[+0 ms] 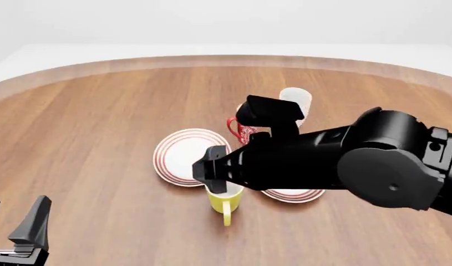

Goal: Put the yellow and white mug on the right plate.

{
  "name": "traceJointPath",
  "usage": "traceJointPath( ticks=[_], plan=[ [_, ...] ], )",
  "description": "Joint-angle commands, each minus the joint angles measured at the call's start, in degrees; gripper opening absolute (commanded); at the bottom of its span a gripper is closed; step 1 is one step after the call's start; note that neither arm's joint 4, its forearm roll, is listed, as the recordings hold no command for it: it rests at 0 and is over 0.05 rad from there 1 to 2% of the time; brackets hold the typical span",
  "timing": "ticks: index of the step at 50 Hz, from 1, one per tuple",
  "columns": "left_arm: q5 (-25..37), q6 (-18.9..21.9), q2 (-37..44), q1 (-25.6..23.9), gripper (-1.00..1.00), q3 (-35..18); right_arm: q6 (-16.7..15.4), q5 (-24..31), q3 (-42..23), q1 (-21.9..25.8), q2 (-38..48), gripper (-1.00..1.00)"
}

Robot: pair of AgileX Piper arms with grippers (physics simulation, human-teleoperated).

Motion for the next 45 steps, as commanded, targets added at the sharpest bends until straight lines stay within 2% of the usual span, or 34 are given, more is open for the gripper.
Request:
traceJointPath(
  ticks=[1,10,20,45],
  plan=[
    [0.0,0.0,0.0,0.0,1.00,0.0,1.6,-1.4,1.0,-0.7,1.6,1.00],
    [0.0,0.0,0.0,0.0,1.00,0.0,0.9,0.9,0.4,-1.6,2.9,1.00],
    [0.0,0.0,0.0,0.0,1.00,0.0,2.9,-1.1,4.0,-1.6,3.6,1.00],
    [0.0,0.0,0.0,0.0,1.00,0.0,1.8,-4.5,6.2,-5.7,6.4,1.00]
  ],
)
